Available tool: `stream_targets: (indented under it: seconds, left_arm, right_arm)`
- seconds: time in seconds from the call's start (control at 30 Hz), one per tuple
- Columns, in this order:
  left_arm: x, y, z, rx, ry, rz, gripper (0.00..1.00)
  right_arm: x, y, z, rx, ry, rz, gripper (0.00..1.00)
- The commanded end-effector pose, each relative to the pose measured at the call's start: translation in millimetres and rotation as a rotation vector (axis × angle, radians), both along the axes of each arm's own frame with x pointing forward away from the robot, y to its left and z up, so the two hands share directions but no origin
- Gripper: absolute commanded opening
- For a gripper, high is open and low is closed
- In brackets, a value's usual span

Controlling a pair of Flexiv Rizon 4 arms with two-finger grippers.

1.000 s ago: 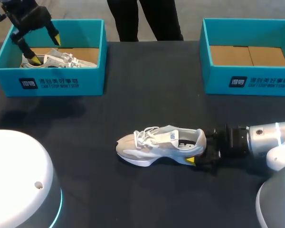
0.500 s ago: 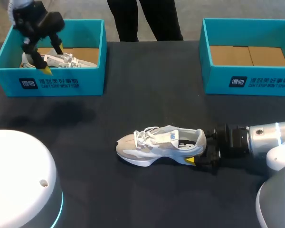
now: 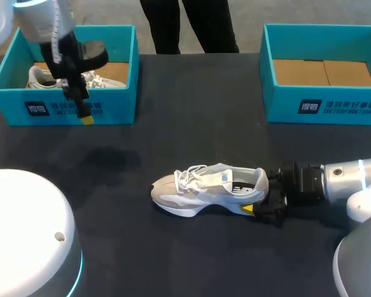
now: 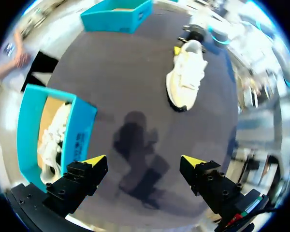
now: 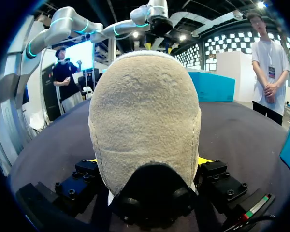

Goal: Take the shoe out of the shoebox, open the shoe tongue, remove and reinsert the insole, then place the shoe into the shoebox

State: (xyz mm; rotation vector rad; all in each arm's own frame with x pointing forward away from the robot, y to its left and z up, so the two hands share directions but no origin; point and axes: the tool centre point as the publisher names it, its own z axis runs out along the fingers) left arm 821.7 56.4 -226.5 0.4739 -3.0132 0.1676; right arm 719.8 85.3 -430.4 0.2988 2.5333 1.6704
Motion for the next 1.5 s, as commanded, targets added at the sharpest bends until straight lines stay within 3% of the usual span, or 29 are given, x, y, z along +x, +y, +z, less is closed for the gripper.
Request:
stream_targets:
  seconds: [0.03, 0.37, 0.57, 0.93, 1.3, 1.33, 1.5]
  left_arm:
    - [0.7, -5, 2, 0.063, 0.067, 0.229, 1.00]
    - [0.7, -5, 2, 0.063, 0.067, 0.229, 1.00]
    - [-11.0, -32, 4, 0.156, 0.100, 0.475, 1.00]
    - [-51.1, -73, -1, 0.232, 0.128, 0.622, 1.00]
    - [-73.7, -115, -20, 0.122, 0.209, 0.855, 1.00]
    - [-83.5, -131, -29, 0.165, 0.121, 0.847, 1.00]
    - [-83.5, -131, -29, 0.165, 0.121, 0.847, 1.00]
  right_arm:
    - [0.3, 1, 0, -0.003, 0.001, -0.001, 0.00]
    - [0.3, 1, 0, -0.003, 0.001, -0.001, 0.00]
    - [0.3, 1, 0, -0.003, 0.001, -0.001, 0.00]
    - [0.3, 1, 0, -0.003, 0.001, -0.001, 0.00]
    - [0.3, 1, 0, -0.003, 0.001, -0.001, 0.00]
    - [0.3, 1, 0, -0.003, 0.001, -0.001, 0.00]
    - [0.3, 1, 0, -0.003, 0.001, -0.001, 0.00]
